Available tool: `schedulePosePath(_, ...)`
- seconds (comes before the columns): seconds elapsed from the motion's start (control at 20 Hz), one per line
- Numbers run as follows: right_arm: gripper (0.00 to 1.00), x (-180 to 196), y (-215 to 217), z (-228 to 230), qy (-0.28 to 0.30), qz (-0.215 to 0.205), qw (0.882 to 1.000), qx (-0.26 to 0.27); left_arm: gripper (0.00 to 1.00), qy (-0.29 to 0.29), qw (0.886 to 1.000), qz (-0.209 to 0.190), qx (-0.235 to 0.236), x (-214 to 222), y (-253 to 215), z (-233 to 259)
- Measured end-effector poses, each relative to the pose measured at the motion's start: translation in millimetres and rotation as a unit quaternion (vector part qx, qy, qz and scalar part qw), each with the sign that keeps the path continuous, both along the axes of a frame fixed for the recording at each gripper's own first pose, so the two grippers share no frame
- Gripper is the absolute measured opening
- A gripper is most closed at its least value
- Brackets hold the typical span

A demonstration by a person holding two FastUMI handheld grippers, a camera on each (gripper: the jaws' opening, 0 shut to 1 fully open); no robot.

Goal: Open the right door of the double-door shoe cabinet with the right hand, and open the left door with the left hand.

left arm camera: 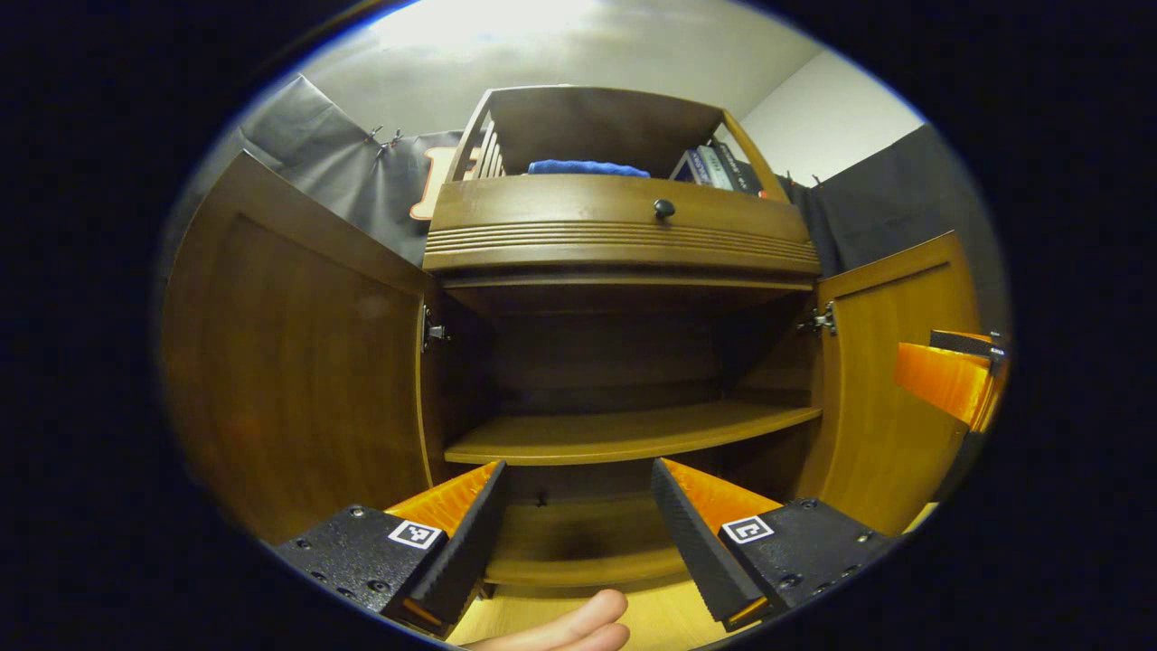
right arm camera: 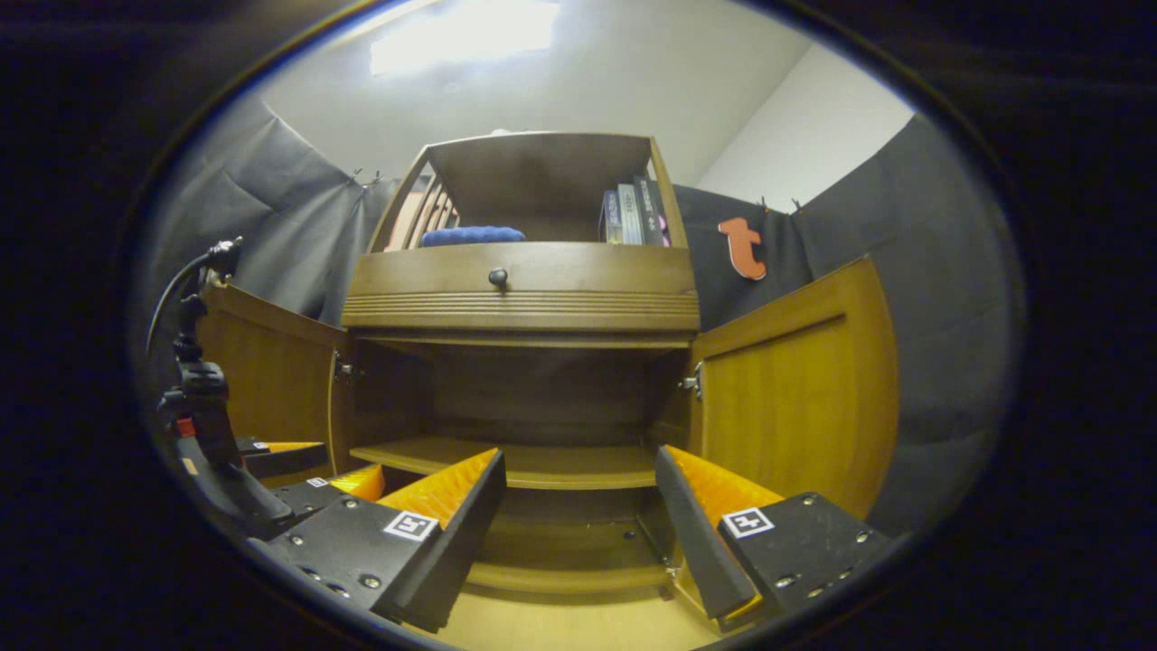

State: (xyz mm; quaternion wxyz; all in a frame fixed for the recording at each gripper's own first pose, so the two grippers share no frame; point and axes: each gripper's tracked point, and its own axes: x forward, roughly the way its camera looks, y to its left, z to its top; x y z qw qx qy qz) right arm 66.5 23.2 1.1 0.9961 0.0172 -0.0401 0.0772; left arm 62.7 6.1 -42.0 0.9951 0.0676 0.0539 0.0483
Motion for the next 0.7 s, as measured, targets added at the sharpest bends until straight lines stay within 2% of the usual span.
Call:
schedulePosePath(0.15, 0.99, 24.4, 11.6, -14.4, 0.014, 0.01, 1.0, -0.008, 0.99, 0.006, 1.0, -0.005, 0.001, 20.8, -0.6, -10.5)
schedulePosePath(0.25, 0.99, 41.3, 5.6, -23.3, 0.019, -0.004, 1.0, -0.021, 0.99, 0.004, 1.0, 0.004, 0.004, 29.3, 5.1, -15.7)
schedulePosePath(0.3, 0.99, 49.7, 4.7, -30.4, 0.023, -0.012, 0.999, -0.025, 0.96, 0.004, 1.0, 0.007, 0.001, 32.5, 5.1, -17.2)
schedulePosePath(0.35, 0.99, 59.9, 3.7, -40.3, 0.03, -0.019, 0.999, -0.031, 0.99, 0.002, 1.0, 0.01, -0.009, 35.6, 4.5, -18.4)
schedulePosePath(0.45, 0.97, 76.2, 3.4, -61.6, 0.052, -0.021, 0.997, -0.043, 0.99, 0.002, 0.999, 0.014, -0.03, 36.3, 3.6, -22.0)
schedulePosePath(0.55, 0.99, 83.3, 8.5, -76.5, 0.067, -0.009, 0.997, -0.032, 0.97, 0.003, 0.999, 0.008, -0.042, 36.9, -2.1, -23.8)
schedulePosePath(0.7, 0.98, 89.4, 7.3, -91.9, 0.083, -0.009, 0.996, -0.02, 0.96, 0.005, 0.999, 0.008, -0.032, 34.7, 1.7, -20.5)
